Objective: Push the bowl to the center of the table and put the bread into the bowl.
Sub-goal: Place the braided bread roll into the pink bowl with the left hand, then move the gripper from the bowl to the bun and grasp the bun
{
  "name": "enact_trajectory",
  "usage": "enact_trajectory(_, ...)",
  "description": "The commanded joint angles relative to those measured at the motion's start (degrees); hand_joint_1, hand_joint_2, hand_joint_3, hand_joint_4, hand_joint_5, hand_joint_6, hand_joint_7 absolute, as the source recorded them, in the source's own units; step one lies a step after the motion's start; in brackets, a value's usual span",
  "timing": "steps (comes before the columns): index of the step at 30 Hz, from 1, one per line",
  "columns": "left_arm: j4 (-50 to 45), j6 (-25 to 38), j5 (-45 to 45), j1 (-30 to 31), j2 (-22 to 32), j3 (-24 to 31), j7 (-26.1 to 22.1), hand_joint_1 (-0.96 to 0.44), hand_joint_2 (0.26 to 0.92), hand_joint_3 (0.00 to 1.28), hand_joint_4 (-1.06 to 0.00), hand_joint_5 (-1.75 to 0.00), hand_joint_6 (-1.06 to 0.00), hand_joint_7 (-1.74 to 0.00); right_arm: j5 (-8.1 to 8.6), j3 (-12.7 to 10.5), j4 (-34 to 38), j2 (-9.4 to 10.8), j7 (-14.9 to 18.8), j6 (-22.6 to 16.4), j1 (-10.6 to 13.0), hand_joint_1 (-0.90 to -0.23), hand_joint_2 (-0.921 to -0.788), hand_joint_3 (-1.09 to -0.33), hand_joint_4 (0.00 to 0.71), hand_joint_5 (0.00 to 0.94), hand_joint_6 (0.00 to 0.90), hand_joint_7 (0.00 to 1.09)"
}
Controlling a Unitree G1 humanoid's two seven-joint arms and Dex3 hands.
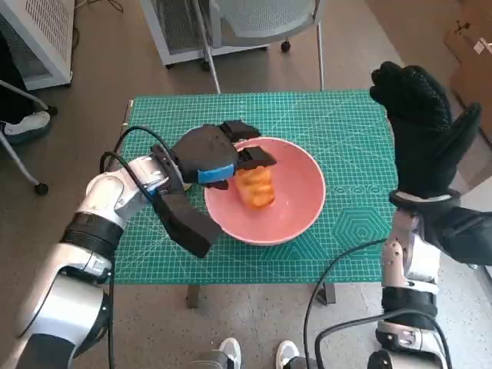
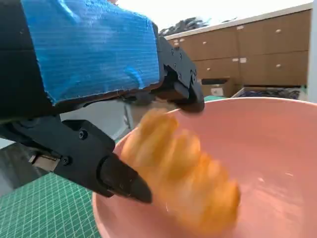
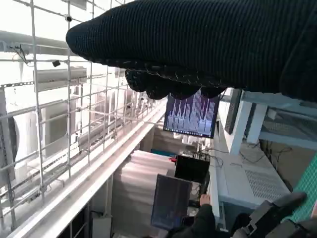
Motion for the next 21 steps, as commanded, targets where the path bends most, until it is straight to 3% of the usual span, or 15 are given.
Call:
enact_trajectory(1, -0.6, 0.3, 0.6, -0.3, 0.3, -0.8, 2.7, -0.63, 0.917, 0.04, -0.05, 0.00, -0.18, 0.00, -0.06, 0.0, 1.3, 0.5, -0.5, 0.1, 1.0, -0.583, -0.921, -0.645, 0.404, 0.001, 0.423, 0.00)
enact_trajectory(14, 2.1, -3.3, -1.7, -1.3, 2.6, 0.8, 5.9, -0.75, 0.921, 0.16, -0.01, 0.00, -0.16, 0.00, 0.62, 0.1, 2.0, 0.7, 0.2, 0.0, 0.5, -0.583, -0.921, -0.642, 0.405, 0.001, 0.424, 0.00)
enact_trajectory(21, 4.4, -5.5, -6.0, -2.4, 6.5, 3.9, 3.9, -0.74, 0.921, 0.14, -0.03, -0.01, -0.20, -0.03, 1.07, 0.2, 1.8, 0.9, 0.5, 0.2, 0.5, -0.584, -0.921, -0.640, 0.406, 0.001, 0.432, 0.01)
